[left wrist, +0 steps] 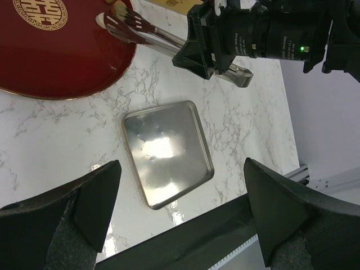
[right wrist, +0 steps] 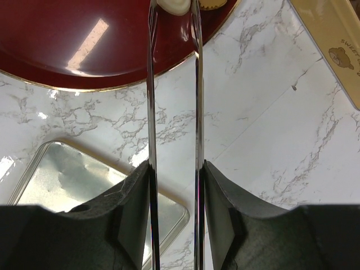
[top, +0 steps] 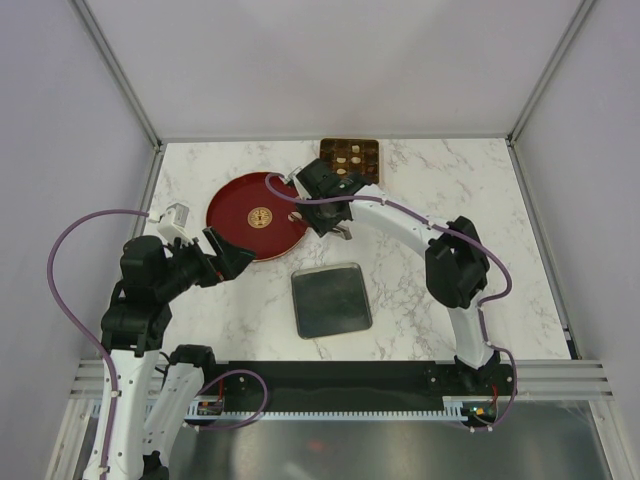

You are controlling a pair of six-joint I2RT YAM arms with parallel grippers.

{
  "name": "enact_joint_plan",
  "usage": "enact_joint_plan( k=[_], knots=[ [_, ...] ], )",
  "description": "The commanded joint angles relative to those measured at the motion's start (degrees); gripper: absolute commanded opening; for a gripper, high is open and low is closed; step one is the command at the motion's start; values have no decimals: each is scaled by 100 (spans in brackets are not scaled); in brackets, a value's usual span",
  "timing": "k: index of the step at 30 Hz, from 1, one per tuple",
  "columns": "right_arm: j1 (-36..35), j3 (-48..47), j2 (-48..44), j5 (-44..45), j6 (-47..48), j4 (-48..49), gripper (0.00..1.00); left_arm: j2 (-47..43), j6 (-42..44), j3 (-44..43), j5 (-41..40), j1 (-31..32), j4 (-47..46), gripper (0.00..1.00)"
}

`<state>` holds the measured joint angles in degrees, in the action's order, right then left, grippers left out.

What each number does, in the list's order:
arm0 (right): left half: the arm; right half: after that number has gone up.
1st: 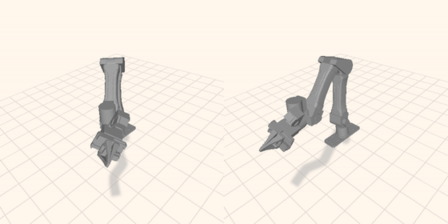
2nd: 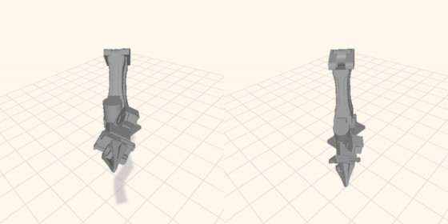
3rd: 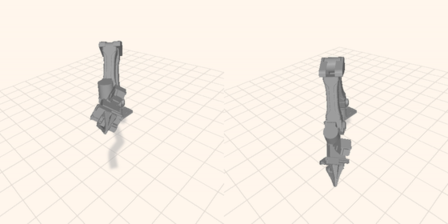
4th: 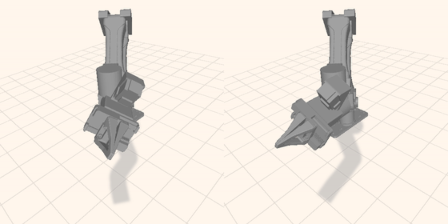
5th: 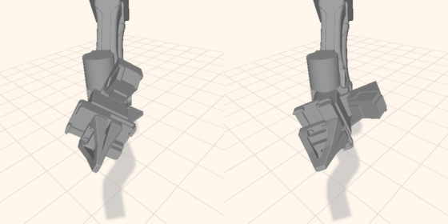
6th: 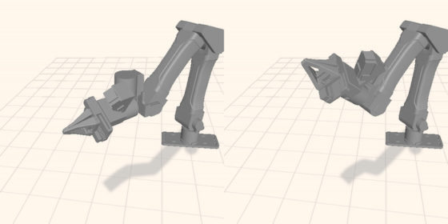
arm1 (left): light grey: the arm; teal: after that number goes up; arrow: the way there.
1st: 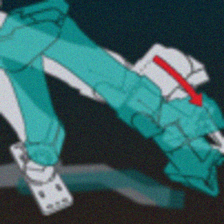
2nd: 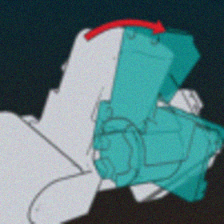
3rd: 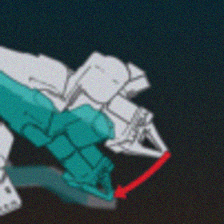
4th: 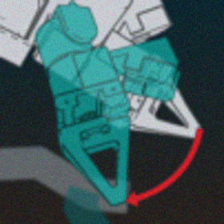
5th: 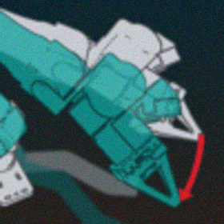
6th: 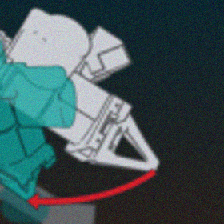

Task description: Pack the chocolate

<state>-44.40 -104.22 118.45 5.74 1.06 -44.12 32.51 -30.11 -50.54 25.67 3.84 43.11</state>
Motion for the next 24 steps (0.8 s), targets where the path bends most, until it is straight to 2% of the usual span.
enact_joint_plan(
  k=[1,11,24],
  knots=[
    [-33,-327,143,156,-62,35,48,-43,58,-26,87,-23,-224,98],
    [-33,-564,327,-266,-27,44,48,-69,66,-8,70,-23,-216,98],
    [-33,-616,161,-477,-18,79,40,-70,58,-17,70,-23,-224,98]
  ],
)
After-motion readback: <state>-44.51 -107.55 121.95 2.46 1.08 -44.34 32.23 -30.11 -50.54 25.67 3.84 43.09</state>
